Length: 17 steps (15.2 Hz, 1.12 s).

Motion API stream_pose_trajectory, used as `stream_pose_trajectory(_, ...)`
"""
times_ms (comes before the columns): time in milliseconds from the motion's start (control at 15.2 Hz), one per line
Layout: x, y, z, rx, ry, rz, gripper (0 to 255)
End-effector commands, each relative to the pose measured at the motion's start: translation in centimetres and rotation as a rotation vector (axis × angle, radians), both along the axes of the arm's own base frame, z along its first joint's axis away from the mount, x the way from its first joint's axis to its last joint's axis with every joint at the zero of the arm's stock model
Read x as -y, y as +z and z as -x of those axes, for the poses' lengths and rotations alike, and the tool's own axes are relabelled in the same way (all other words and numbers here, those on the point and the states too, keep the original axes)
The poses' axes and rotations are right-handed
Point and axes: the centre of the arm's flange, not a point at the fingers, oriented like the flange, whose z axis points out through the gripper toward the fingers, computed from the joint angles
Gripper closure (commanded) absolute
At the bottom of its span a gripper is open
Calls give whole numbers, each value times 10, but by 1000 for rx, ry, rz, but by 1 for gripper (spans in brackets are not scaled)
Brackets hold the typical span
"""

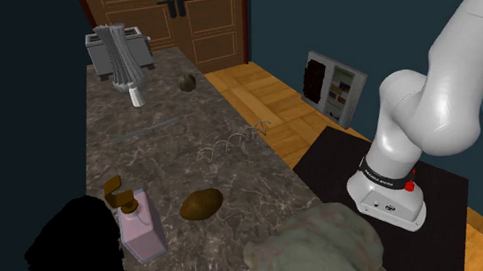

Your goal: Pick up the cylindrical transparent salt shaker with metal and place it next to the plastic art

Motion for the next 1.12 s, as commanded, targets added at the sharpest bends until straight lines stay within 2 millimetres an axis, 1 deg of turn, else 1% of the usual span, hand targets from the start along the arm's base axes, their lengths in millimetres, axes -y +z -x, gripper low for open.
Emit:
stream_pose_trajectory(0, 0, -10, 0, 0, 0, -1, 255)
stream_pose_trajectory(1056, 0, -94, 0, 0, 0, -1, 255)
